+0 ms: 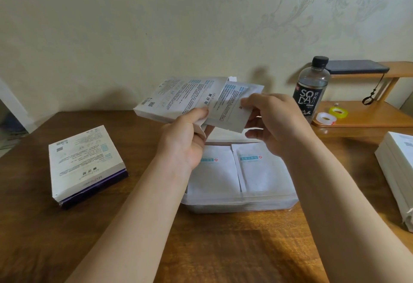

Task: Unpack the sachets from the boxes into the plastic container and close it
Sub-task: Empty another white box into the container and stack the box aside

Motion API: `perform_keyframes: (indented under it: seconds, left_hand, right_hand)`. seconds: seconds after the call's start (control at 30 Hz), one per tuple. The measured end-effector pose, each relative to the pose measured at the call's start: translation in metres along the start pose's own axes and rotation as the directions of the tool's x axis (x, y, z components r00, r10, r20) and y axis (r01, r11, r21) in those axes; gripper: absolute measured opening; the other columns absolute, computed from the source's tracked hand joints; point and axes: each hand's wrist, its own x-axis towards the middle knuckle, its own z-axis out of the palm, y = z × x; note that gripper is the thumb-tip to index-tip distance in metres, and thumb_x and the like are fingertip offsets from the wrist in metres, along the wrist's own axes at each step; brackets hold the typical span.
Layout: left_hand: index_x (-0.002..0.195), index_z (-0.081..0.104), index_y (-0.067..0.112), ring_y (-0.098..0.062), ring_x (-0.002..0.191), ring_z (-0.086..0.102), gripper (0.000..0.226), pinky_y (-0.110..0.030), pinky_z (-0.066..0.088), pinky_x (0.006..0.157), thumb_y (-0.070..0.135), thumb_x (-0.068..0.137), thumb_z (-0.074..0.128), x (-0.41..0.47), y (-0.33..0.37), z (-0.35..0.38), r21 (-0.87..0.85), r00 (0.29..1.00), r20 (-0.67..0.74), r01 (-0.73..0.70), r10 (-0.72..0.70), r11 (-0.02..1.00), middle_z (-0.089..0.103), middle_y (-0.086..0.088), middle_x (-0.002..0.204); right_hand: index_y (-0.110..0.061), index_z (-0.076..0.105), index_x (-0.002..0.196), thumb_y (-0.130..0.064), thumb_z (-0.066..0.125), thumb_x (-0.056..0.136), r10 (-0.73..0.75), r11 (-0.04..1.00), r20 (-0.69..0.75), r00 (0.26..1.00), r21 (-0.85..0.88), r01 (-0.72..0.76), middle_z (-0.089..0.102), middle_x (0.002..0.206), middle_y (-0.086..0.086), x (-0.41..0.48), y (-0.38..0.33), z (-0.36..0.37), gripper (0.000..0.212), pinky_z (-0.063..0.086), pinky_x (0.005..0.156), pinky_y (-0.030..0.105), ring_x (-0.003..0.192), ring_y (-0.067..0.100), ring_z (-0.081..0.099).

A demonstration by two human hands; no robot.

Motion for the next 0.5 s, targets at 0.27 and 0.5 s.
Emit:
perform_keyframes:
  seconds: [0.27,0.5]
  left_hand:
    - [0.111,0.068,0.008,-0.025,0.103,0.074,0.032,-0.034,0.064,0.076,-0.013,0.087,0.064,0.010,0.011,-0.011,-0.108,1.000,0.024,0.005,-0.002,0.994,0.077,-0.012,0.109]
    - [0.100,0.066,0.007,-0.023,0.105,0.072,0.022,-0.032,0.064,0.071,-0.012,0.089,0.062,0.003,0.010,-0.005,-0.061,0.993,0.053,0.108,-0.105,0.992,0.077,-0.009,0.093]
  right_hand:
    - [-0.005,0.067,0.084,-0.004,0.037,0.087,-0.040,0.991,0.149,0.988,0.134,0.020,0.068,0.081,0.016,0.005,-0.003,-0.018,0.030,0.045,0.050,0.028,0.062,0.027,0.062]
    - [-0.043,0.058,0.129,0.008,0.069,0.085,-0.475,0.821,0.217,0.853,-0.240,0.518,0.067,0.116,0.005,0.017,0.016,-0.032,0.069,0.061,0.060,0.036,0.094,0.021,0.073]
